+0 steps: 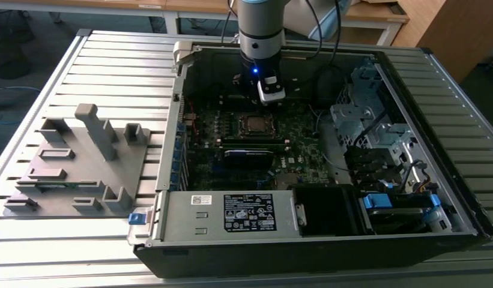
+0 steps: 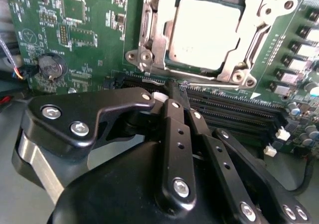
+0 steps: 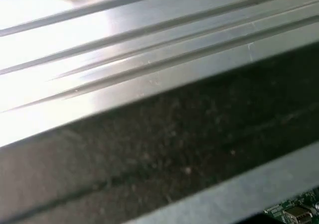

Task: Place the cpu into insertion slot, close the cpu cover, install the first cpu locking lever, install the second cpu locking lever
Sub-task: 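Install the first cpu locking lever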

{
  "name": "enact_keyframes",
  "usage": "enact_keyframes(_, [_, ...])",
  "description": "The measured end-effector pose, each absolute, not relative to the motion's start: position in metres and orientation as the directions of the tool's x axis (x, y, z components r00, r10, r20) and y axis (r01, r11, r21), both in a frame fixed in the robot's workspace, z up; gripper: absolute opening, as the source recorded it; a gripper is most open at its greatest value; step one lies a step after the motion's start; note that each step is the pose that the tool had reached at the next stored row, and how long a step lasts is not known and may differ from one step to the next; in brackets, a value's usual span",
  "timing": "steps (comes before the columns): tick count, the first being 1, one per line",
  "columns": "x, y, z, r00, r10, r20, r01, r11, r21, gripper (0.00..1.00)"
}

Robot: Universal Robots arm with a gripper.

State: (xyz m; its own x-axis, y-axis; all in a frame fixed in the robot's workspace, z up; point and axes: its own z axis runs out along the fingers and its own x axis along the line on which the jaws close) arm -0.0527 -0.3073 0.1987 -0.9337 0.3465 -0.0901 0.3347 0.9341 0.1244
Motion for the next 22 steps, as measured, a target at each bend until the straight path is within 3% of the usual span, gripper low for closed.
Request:
enact_keyframes(7, [-0.0527,-0.3063,0.1957,-0.933,0.345,-0.104,0.337,0.938,0.085,0.10])
enact_keyframes(22, [-0.0527,-0.3058,0.2037,-0.933,0.345,-0.104,0.337,0.938,0.087,0.10])
